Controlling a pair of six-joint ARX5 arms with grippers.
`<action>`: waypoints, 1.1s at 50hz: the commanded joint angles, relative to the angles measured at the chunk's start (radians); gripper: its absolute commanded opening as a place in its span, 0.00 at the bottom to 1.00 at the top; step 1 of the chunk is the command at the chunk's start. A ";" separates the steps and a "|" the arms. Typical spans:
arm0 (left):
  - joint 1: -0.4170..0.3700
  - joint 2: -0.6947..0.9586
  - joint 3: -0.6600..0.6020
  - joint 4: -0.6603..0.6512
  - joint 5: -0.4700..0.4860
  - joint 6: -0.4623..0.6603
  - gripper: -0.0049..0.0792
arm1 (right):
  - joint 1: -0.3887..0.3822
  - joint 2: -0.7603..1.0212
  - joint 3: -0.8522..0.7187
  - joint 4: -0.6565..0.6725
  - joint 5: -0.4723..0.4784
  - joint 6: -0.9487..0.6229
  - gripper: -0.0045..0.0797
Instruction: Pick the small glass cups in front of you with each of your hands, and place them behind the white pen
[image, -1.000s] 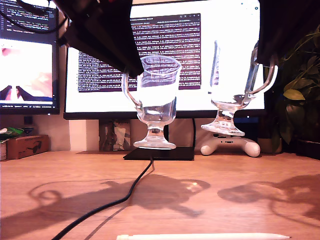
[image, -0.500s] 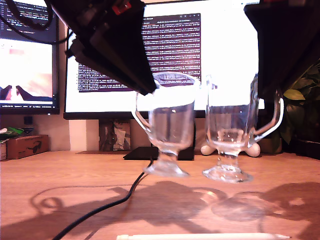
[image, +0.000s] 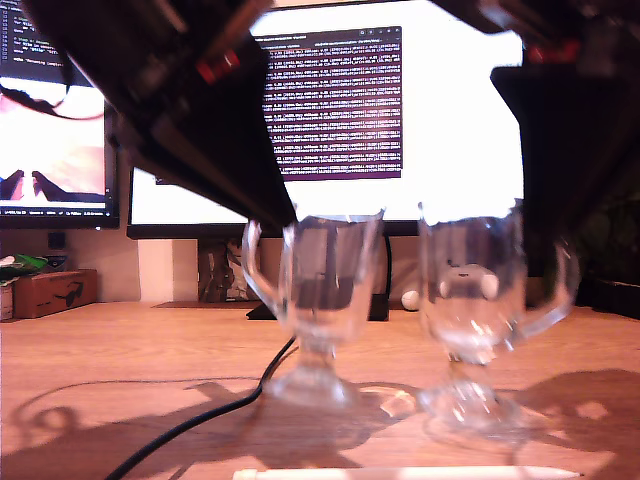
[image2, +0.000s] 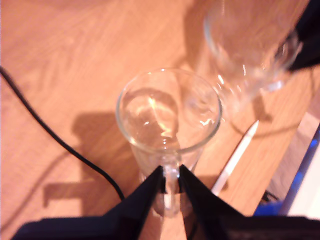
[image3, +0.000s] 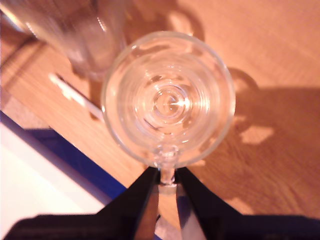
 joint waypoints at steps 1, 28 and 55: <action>-0.008 -0.023 -0.020 0.035 -0.002 0.004 0.03 | 0.010 -0.014 0.003 0.026 -0.001 0.004 0.04; -0.016 -0.028 -0.078 0.142 -0.010 0.003 0.03 | 0.010 -0.013 0.003 0.048 -0.001 0.031 0.04; -0.016 -0.028 -0.124 0.230 -0.009 -0.011 0.03 | 0.010 0.024 -0.002 0.036 -0.001 0.053 0.04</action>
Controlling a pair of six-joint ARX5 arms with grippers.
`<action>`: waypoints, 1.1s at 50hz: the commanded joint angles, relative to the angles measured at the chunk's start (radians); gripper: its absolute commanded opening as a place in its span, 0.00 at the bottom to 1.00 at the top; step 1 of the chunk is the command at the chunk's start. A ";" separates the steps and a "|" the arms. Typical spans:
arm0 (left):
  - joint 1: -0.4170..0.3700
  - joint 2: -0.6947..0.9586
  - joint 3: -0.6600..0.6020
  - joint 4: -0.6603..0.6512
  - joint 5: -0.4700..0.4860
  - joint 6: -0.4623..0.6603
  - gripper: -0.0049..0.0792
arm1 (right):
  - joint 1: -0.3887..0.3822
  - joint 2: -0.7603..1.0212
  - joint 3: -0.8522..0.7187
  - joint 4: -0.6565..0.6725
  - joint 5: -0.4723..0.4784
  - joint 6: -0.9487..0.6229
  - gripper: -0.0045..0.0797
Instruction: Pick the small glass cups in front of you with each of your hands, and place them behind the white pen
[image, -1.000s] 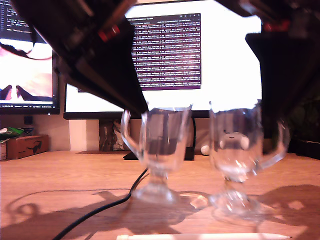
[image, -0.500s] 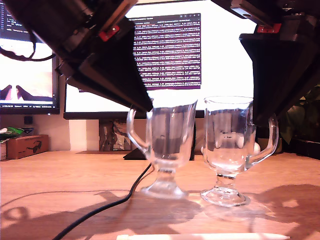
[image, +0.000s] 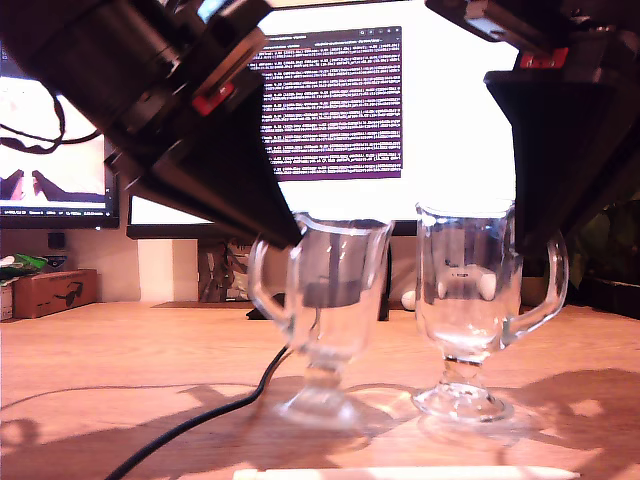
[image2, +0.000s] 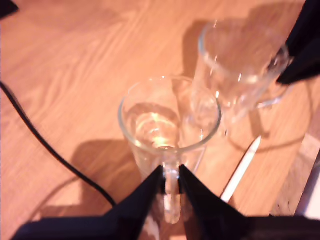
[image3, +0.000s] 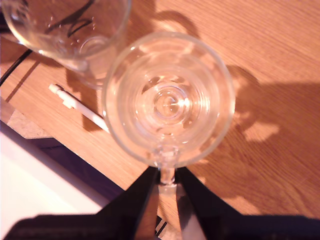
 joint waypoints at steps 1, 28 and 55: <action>-0.005 -0.014 -0.001 0.036 0.001 -0.001 0.03 | 0.010 0.010 -0.002 0.018 -0.001 0.003 0.04; -0.014 -0.014 -0.014 0.063 0.001 -0.004 0.03 | 0.010 0.017 -0.002 0.002 -0.012 0.028 0.07; -0.031 -0.014 -0.014 0.063 -0.008 -0.005 0.03 | 0.010 0.017 -0.002 0.003 -0.038 0.047 0.17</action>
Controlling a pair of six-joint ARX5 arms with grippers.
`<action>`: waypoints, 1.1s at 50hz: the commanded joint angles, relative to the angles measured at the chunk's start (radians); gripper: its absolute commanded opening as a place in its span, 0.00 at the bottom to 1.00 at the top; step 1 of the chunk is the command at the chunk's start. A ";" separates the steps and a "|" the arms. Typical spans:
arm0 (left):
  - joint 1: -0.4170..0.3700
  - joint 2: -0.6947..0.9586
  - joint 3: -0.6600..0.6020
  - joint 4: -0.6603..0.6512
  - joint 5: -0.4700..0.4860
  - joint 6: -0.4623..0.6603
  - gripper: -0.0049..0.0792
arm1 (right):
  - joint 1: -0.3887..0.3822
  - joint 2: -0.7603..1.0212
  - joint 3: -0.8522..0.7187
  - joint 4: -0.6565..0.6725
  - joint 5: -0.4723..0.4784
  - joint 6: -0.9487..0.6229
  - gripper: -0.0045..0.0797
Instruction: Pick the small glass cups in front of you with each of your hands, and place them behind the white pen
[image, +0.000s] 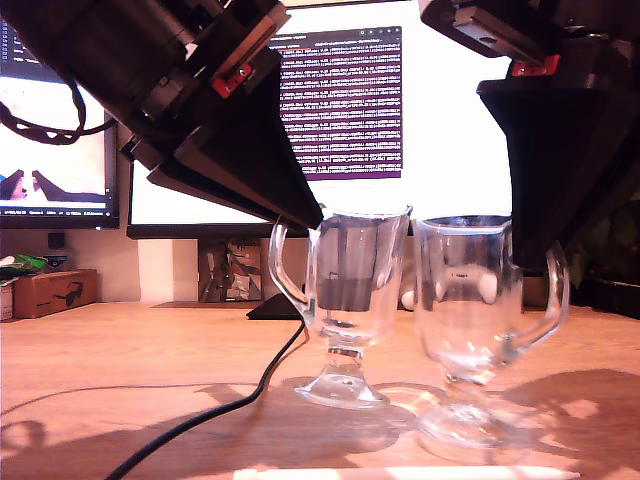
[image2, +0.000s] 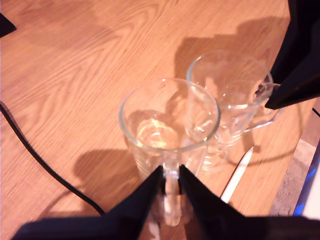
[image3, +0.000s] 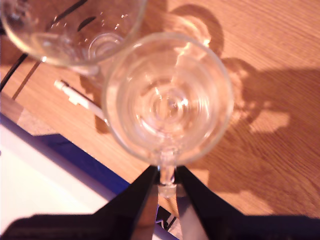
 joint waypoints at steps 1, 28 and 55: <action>-0.006 -0.014 -0.014 0.024 0.001 -0.003 0.03 | 0.010 0.007 -0.002 0.009 -0.005 0.006 0.17; -0.010 -0.014 -0.068 0.095 -0.011 -0.025 0.03 | 0.036 0.007 -0.002 0.007 -0.024 0.019 0.27; -0.013 -0.014 -0.068 0.095 -0.013 -0.025 0.03 | 0.019 -0.070 0.021 0.005 -0.024 0.017 0.29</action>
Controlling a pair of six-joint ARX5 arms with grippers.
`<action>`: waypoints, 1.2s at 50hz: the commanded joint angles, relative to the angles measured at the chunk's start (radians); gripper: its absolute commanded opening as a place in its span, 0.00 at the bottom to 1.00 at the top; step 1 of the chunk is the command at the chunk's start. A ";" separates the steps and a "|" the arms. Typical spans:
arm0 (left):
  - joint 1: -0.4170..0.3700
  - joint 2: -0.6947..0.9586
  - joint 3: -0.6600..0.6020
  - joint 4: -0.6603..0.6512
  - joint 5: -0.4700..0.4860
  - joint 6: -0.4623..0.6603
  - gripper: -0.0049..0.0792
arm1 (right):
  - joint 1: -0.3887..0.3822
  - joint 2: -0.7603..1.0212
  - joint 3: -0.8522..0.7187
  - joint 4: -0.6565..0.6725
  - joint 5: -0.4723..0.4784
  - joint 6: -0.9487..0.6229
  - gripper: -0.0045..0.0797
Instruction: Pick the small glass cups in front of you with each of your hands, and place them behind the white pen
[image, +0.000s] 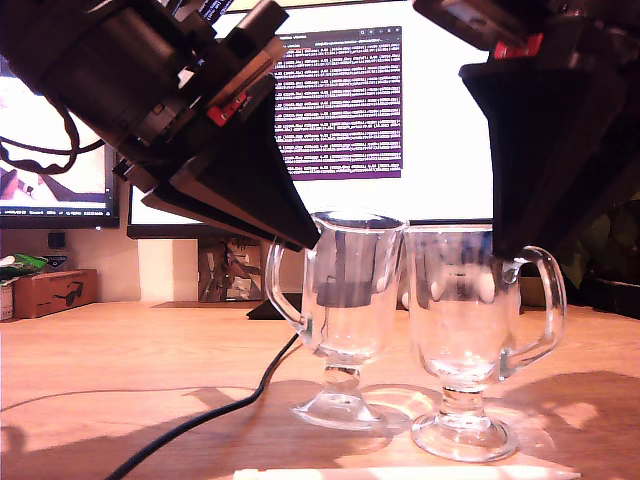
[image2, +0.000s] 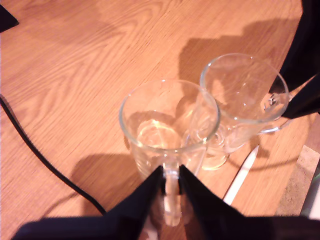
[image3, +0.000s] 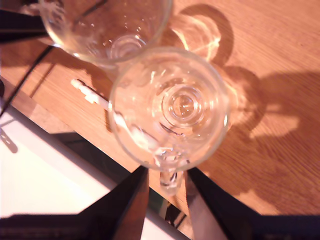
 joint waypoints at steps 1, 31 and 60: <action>-0.009 -0.014 -0.008 0.015 0.001 -0.006 0.03 | -0.008 -0.045 0.023 -0.003 -0.002 0.002 0.29; -0.009 -0.013 -0.008 -0.093 -0.007 -0.016 0.07 | -0.074 -0.174 0.033 -0.056 -0.002 0.003 0.29; -0.009 -0.013 -0.008 -0.125 0.001 -0.044 0.21 | -0.074 -0.174 0.033 -0.052 -0.002 0.005 0.29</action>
